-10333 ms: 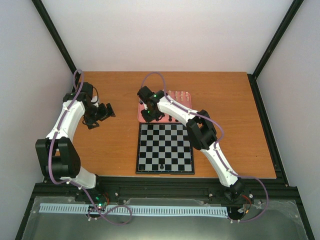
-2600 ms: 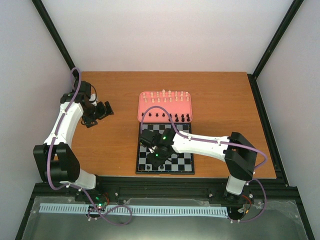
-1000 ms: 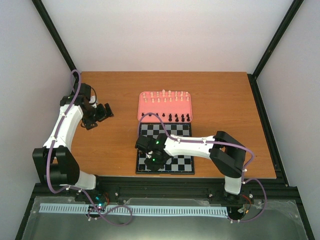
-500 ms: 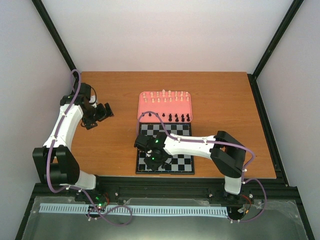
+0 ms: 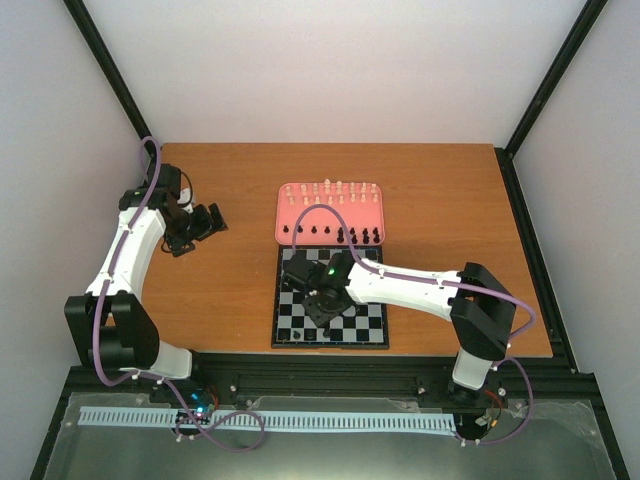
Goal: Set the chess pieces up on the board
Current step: Place the chess piece on the chessboard, then pick up the chess piece from the storage box.
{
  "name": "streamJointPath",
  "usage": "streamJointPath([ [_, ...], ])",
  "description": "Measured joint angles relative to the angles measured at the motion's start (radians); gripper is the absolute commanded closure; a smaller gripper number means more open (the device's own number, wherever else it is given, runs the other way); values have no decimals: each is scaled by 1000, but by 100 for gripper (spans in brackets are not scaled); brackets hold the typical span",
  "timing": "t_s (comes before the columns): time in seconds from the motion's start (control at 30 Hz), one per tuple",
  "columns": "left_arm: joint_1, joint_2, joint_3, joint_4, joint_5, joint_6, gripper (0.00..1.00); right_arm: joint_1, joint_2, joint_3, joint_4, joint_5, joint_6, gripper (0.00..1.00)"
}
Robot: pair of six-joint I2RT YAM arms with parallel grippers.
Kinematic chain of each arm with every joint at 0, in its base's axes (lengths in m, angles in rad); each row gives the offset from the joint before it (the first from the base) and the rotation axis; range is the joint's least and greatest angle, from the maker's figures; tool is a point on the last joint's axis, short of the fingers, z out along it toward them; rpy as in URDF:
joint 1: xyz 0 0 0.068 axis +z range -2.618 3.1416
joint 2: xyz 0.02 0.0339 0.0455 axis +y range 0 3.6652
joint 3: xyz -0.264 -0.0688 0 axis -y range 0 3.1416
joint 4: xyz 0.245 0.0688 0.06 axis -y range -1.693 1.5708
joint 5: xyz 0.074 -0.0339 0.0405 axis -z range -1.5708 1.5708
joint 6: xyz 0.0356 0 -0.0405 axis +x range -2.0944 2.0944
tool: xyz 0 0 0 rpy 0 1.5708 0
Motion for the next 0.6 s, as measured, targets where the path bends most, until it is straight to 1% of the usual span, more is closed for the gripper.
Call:
streamJointPath([
  [0.27, 0, 0, -1, 0, 0, 0, 0, -47, -1, -98, -14, -32, 36, 65],
  [0.6, 0, 0, -2, 0, 0, 0, 0, -55, 0, -127, 20, -109, 32, 66],
])
